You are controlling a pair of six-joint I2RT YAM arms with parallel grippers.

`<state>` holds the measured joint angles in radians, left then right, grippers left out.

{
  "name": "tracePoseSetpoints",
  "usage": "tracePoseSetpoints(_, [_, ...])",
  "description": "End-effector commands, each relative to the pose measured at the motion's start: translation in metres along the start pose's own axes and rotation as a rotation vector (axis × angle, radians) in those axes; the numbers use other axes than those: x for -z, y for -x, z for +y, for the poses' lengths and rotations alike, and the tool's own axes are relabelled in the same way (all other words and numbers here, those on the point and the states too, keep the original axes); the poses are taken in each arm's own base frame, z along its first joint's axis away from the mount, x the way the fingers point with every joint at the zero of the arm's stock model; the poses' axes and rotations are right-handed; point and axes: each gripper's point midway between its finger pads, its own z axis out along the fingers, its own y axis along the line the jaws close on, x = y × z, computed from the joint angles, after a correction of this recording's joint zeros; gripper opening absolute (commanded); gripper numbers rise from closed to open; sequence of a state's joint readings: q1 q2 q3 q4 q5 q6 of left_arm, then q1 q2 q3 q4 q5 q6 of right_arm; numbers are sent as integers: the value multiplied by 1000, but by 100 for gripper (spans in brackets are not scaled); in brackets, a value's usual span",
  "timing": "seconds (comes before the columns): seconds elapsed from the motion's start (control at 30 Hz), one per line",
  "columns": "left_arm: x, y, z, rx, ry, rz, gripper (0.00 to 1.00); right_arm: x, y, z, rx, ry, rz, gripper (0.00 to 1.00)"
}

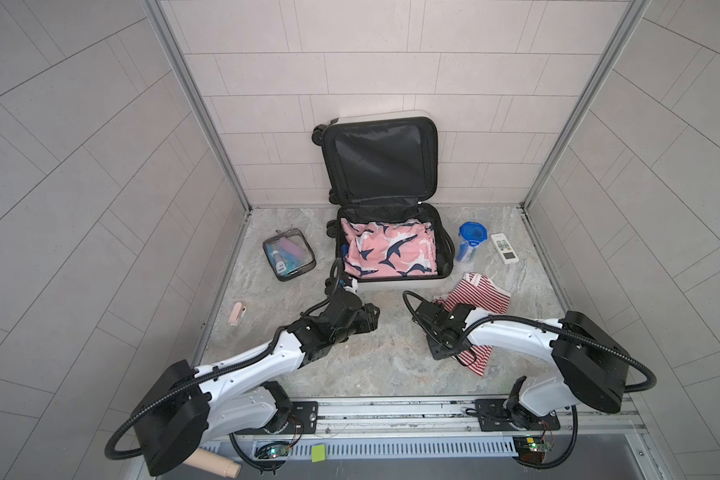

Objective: Pack the luggage
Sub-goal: 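Grasp the striped garment edge with the right gripper and drag it toward the left gripper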

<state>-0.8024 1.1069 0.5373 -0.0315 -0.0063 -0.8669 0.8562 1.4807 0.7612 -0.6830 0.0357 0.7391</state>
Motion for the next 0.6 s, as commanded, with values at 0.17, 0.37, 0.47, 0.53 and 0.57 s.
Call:
tracePoseSetpoints(0.17, [12, -4, 30, 86, 40, 15, 69, 24, 18, 93, -65, 370, -13, 8])
tracePoseSetpoints(0.37, [20, -9, 35, 114, 38, 19, 74, 41, 49, 144, -112, 522, -33, 7])
tracePoseSetpoints(0.47, [23, -12, 38, 130, 40, 22, 74, 47, 67, 166, -151, 588, -53, 7])
tracePoseSetpoints(0.53, [23, -15, 39, 139, 41, 30, 74, 50, 76, 179, -170, 622, -63, 8])
tracePoseSetpoints(0.57, [24, -16, 39, 142, 39, 36, 74, 51, 80, 184, -176, 634, -67, 9])
